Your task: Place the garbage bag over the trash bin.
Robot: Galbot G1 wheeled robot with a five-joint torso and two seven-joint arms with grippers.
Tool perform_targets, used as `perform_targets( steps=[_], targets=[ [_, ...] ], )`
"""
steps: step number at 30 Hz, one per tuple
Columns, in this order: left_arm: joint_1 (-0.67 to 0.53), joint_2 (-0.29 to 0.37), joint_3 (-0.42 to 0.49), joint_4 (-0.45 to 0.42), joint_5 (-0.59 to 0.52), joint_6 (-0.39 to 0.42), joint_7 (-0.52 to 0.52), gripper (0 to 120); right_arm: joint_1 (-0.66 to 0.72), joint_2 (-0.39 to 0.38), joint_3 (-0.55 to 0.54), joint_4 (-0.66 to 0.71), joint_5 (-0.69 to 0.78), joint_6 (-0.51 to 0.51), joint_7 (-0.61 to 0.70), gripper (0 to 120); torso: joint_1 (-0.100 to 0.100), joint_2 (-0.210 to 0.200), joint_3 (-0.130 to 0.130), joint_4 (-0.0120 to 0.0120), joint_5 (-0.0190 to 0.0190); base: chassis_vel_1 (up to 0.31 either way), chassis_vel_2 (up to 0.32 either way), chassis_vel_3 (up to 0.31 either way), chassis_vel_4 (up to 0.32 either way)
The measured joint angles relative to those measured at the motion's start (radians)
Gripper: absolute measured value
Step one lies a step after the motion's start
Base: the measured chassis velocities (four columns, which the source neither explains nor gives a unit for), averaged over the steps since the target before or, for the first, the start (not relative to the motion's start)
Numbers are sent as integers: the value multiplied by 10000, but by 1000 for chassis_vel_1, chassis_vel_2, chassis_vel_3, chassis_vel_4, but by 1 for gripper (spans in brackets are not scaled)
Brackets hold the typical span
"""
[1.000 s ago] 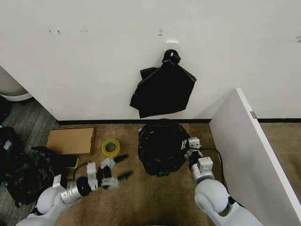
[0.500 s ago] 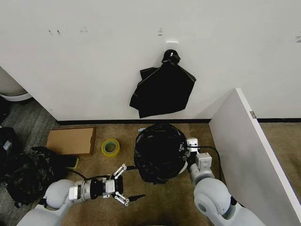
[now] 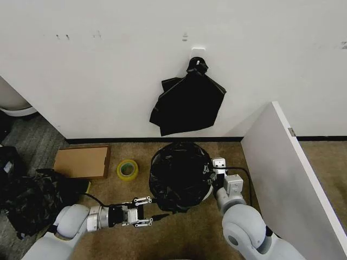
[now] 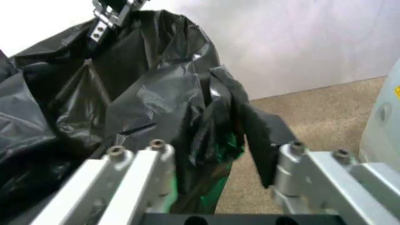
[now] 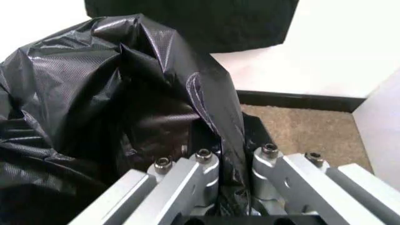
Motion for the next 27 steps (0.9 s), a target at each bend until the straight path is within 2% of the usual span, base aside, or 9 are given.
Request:
perform_targets(
  steps=[5,9,16,25,27],
  targets=[
    [-10,-22,35,-125,33,-8,-146,10,36,23,-14,107,61,-60,-15,1,0,0,0,0,0,0,0,0,0],
    [-3,29,37,-291,6,-41,-127,0,39,26,16,97,92,-63,-22,1,0,0,0,0,0,0,0,0,0],
    [14,87,37,-415,-126,-107,662,0,81,52,76,83,624,-245,157,1,0,0,0,0,0,0,0,0,0],
    [-131,-67,79,156,619,-487,1244,0,183,223,144,912,3062,-1208,1307,1,0,0,0,0,0,0,0,0,0],
    [-143,-74,56,238,726,-500,1246,0,182,217,160,953,3187,-1245,1332,1,0,0,0,0,0,0,0,0,0]
  ],
)
